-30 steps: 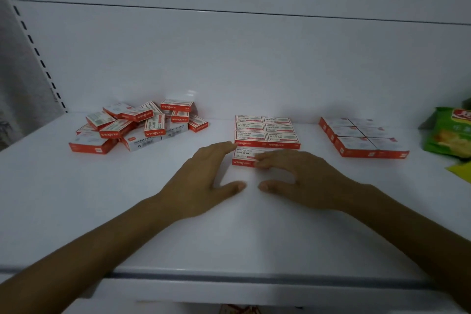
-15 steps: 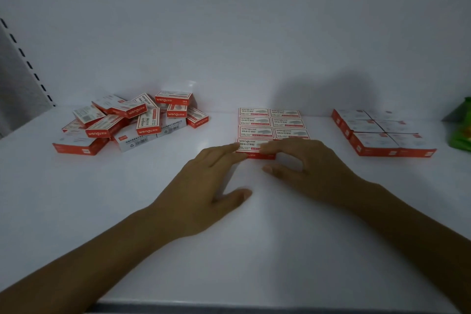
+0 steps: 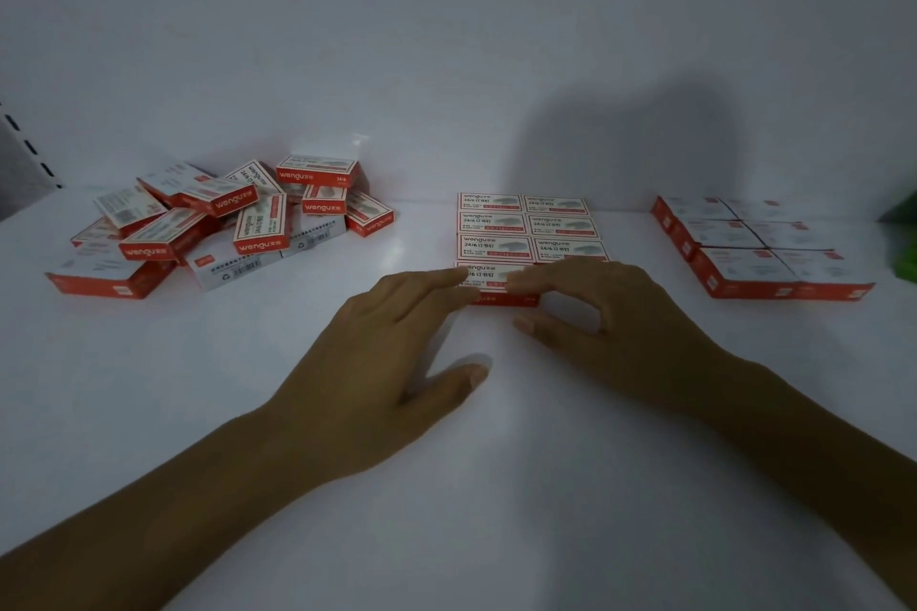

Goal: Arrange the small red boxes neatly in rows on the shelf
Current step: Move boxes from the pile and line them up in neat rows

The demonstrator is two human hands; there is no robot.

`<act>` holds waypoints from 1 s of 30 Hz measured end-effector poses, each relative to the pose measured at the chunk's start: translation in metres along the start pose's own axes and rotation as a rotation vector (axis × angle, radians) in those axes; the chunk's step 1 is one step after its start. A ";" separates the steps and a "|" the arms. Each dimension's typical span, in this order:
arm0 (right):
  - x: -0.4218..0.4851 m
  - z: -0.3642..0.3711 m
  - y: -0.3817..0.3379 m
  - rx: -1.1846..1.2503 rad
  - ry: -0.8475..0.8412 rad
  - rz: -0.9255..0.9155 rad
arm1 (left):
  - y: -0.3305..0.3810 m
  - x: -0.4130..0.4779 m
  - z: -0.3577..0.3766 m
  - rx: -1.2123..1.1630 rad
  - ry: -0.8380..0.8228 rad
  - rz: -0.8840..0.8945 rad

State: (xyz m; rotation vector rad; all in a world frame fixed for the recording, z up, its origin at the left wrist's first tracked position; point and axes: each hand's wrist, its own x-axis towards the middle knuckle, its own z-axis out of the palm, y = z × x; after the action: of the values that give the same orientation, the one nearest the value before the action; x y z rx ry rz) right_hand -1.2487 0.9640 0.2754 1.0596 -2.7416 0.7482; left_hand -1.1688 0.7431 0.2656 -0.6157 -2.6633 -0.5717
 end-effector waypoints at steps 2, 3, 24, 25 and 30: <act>0.002 -0.001 0.000 0.002 -0.005 0.012 | -0.001 0.001 0.001 0.000 -0.004 -0.001; 0.002 -0.001 0.000 0.000 -0.006 0.014 | -0.001 0.001 0.002 0.001 -0.007 -0.003; 0.022 -0.005 -0.077 -0.124 0.027 -0.112 | -0.032 -0.030 -0.057 0.390 0.053 0.123; 0.025 0.000 -0.085 -0.153 0.014 -0.122 | -0.042 -0.036 -0.065 0.411 0.058 0.111; 0.056 0.025 -0.118 -0.345 -0.029 -0.201 | -0.089 -0.073 -0.096 0.481 0.074 0.037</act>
State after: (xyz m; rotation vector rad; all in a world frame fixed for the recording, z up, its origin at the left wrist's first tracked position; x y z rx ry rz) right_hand -1.2118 0.8429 0.3168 1.2429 -2.6022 0.2227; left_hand -1.1267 0.6010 0.2910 -0.4863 -2.5730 0.0632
